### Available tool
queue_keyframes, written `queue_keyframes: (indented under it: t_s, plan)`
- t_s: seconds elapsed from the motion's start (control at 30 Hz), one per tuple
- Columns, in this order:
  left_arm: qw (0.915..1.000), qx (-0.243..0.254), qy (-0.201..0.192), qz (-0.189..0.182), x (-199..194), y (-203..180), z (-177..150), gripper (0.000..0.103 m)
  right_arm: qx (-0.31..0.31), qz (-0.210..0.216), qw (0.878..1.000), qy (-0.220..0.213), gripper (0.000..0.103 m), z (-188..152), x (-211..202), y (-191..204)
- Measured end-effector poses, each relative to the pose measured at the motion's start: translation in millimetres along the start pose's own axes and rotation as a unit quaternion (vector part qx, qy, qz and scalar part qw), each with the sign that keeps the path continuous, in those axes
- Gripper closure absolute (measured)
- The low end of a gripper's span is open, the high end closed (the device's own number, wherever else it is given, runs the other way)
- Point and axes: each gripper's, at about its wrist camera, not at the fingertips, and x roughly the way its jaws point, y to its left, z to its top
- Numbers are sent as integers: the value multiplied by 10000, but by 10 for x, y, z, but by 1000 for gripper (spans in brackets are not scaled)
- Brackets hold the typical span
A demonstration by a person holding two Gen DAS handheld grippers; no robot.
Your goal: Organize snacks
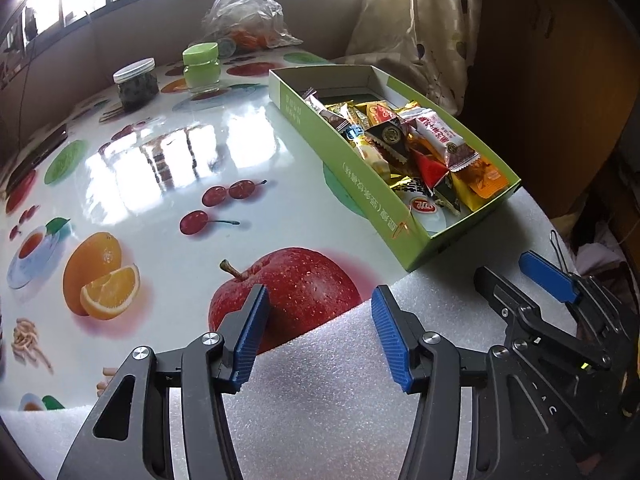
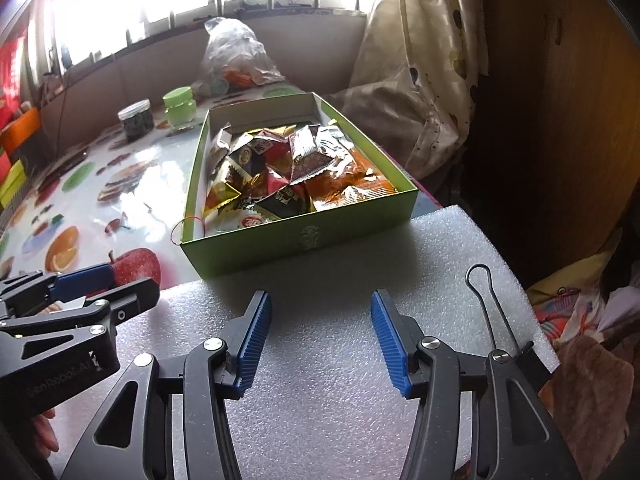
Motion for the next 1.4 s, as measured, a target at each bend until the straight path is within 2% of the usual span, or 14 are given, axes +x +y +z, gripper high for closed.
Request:
queue_keyframes:
  t_s: [1.4]
  plan:
    - [9999,-62,-138,-28,-22,27,-36,48,73,-73,9999,-98,51,-29,-20,1]
